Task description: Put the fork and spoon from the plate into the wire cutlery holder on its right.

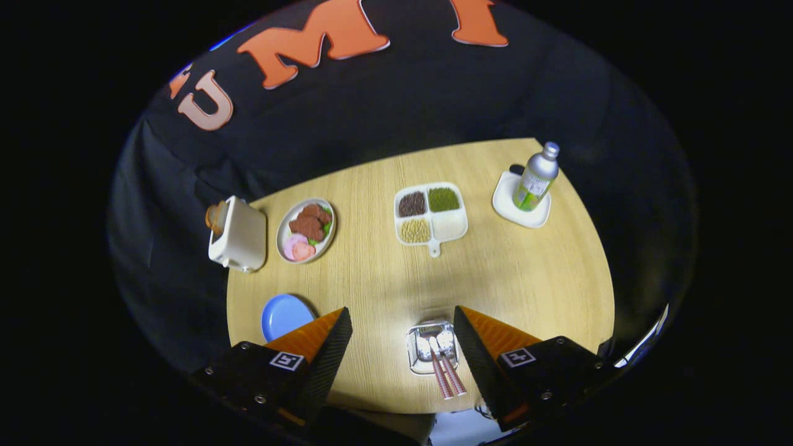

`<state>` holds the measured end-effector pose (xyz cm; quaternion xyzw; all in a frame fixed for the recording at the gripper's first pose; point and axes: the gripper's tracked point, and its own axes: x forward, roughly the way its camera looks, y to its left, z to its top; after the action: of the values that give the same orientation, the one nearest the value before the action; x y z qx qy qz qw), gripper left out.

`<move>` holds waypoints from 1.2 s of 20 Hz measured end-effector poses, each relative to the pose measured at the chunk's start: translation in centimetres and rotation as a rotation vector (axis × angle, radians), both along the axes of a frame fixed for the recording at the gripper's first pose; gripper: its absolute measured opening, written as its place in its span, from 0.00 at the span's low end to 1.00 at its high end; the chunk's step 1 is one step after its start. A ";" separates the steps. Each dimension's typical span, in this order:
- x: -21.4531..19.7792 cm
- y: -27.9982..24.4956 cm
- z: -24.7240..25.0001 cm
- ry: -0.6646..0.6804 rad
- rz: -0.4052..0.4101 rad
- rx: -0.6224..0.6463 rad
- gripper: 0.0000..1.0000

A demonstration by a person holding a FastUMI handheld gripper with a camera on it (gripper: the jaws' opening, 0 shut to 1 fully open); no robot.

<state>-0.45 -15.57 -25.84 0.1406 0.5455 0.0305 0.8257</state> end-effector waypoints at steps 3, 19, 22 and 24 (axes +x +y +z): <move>2.2 -1.3 4.4 -0.239 -0.022 -0.038 0.99; 5.2 -2.6 24.4 -1.038 -0.101 -0.156 0.98; 4.0 -1.9 26.2 -1.132 -0.065 -0.201 0.98; 3.1 -2.0 27.2 -1.184 -0.058 -0.244 0.98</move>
<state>2.68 -17.57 1.35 0.0188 -0.0112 0.0184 0.9996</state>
